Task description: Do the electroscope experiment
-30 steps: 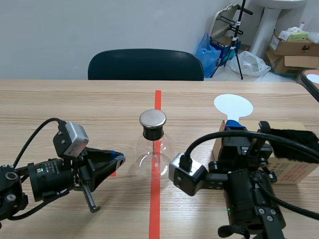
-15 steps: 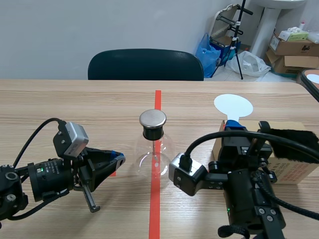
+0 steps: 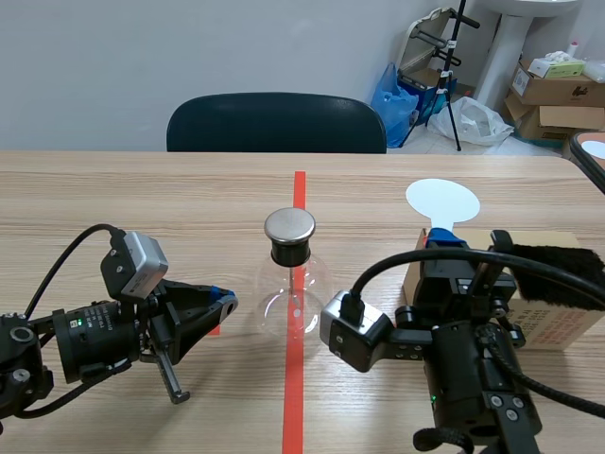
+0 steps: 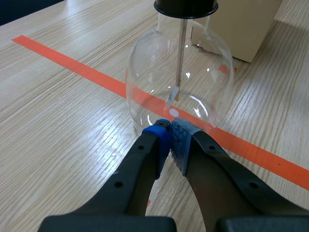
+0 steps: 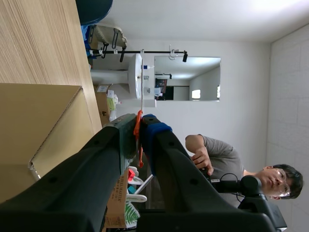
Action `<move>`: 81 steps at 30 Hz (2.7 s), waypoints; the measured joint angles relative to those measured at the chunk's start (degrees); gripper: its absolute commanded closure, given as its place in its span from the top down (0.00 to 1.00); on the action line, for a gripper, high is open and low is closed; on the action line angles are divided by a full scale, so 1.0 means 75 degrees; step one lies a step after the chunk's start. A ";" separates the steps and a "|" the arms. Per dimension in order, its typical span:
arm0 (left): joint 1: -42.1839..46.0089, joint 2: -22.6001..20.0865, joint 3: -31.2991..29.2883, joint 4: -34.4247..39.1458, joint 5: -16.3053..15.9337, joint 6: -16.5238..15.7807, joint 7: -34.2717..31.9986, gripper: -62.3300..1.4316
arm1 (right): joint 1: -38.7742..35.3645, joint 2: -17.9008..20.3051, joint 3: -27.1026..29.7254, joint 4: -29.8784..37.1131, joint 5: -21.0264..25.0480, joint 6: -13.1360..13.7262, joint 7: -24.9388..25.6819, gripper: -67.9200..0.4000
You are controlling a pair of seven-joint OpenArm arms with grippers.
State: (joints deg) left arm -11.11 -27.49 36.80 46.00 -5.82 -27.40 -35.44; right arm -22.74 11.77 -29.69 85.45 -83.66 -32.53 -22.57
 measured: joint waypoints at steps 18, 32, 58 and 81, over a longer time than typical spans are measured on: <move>0.0000 0.0000 0.0000 0.0000 0.0000 0.0000 0.0000 0.07 | 0.0000 0.0000 0.0000 0.0000 0.0000 0.0000 0.0000 0.03; 0.0000 0.0000 0.0000 0.0000 0.0000 0.0000 0.0000 0.07 | 0.0000 0.0000 0.0000 0.0000 0.0000 0.0000 0.0000 0.03; 0.0000 0.0000 0.0000 0.0000 0.0000 0.0000 0.0000 0.07 | 0.0000 0.0000 0.0000 0.0000 0.0000 0.0000 0.0833 0.03; 0.0000 0.0000 0.0000 0.0000 0.0000 0.0000 0.0000 0.07 | 0.0000 0.0003 0.0000 0.0000 0.0000 0.0000 0.4555 0.03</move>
State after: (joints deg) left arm -11.11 -27.49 36.80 46.00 -5.82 -27.40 -35.44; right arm -22.74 11.79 -29.69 85.45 -83.66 -32.53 11.60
